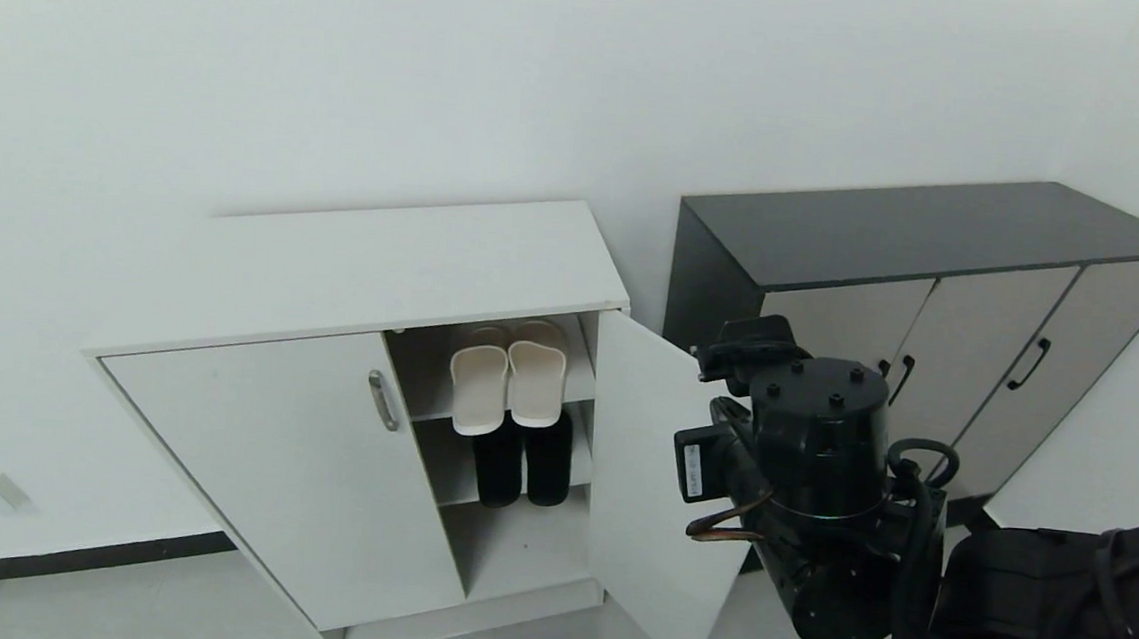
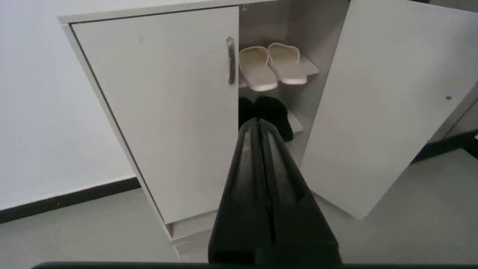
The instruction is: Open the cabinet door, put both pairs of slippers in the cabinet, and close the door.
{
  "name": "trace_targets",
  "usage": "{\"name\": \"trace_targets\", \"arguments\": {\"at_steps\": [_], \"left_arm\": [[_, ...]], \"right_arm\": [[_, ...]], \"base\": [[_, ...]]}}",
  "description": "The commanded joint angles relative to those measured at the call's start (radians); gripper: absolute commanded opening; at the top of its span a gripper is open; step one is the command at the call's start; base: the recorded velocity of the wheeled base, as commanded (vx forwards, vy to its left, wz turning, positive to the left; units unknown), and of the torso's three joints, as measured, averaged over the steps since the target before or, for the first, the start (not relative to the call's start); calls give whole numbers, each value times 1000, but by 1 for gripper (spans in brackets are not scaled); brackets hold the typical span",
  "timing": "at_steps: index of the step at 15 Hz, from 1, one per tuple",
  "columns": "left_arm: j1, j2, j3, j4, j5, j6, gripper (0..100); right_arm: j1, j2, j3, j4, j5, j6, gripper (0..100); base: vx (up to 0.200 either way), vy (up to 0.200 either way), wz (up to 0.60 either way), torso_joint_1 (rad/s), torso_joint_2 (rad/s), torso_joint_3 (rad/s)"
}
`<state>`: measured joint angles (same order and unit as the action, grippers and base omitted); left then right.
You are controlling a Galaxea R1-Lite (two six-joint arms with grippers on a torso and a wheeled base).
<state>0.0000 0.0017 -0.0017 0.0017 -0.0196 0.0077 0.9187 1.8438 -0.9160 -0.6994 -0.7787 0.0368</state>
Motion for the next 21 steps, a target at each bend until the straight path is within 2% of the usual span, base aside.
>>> {"name": "trace_targets", "arguments": {"at_steps": [1, 12, 19, 21], "left_arm": [[0, 0, 0, 0, 1, 0, 0], [0, 0, 0, 0, 0, 0, 0], [0, 0, 0, 0, 0, 0, 0], [0, 0, 0, 0, 0, -2, 0]], "right_arm": [[0, 2, -1, 0, -1, 0, 0], [0, 0, -1, -11, -2, -17, 0], [-17, 0, -1, -11, -1, -17, 0], [-17, 0, -1, -11, -1, -17, 0]], "base": [[0, 0, 0, 0, 0, 0], [0, 0, 0, 5, -9, -6], [0, 0, 0, 170, -386, -209], [-200, 0, 0, 27, -39, -27]]}}
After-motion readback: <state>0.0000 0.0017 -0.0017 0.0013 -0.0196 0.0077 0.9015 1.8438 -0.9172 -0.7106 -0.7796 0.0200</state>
